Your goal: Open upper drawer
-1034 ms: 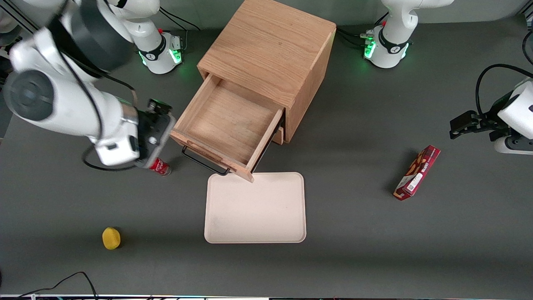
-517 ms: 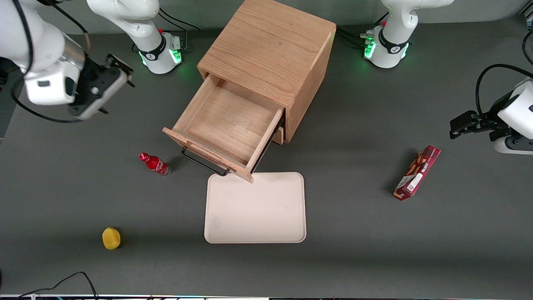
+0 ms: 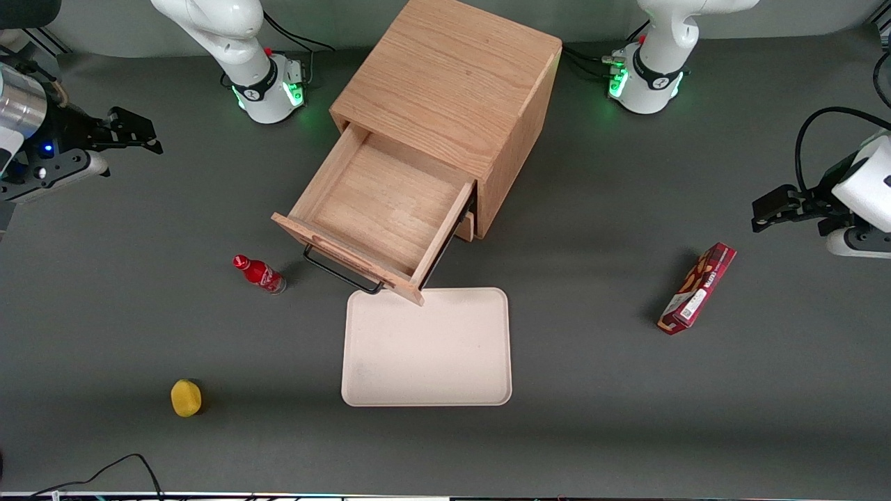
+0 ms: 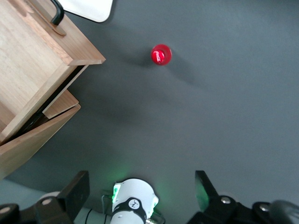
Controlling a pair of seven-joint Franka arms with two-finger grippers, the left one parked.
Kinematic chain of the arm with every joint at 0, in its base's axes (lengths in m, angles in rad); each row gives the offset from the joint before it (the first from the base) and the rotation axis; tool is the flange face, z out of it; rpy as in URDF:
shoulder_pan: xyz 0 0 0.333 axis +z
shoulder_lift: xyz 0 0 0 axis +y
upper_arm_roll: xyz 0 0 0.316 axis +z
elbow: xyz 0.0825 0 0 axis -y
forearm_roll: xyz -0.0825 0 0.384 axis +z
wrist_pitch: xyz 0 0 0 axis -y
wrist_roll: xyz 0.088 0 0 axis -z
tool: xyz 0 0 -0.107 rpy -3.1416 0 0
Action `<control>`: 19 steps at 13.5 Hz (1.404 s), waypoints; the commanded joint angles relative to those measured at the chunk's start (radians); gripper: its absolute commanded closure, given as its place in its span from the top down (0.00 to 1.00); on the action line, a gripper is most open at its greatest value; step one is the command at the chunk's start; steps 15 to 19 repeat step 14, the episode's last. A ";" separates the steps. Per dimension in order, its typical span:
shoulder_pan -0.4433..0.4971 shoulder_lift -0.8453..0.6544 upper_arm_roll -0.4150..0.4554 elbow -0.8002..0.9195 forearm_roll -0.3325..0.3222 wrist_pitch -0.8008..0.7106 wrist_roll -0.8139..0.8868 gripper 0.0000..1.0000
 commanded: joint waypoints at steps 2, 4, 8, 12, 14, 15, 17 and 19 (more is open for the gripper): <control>-0.037 -0.028 0.000 0.005 0.012 -0.007 0.137 1.00; -0.038 -0.037 0.001 0.006 0.007 0.059 0.242 1.00; 0.287 -0.019 -0.310 0.022 0.004 0.090 0.246 1.00; 0.365 -0.005 -0.379 0.042 0.001 0.084 0.247 1.00; 0.354 -0.005 -0.376 0.043 0.001 0.084 0.247 1.00; 0.354 -0.005 -0.376 0.043 0.001 0.084 0.247 1.00; 0.354 -0.005 -0.376 0.043 0.001 0.084 0.247 1.00; 0.354 -0.005 -0.376 0.043 0.001 0.084 0.247 1.00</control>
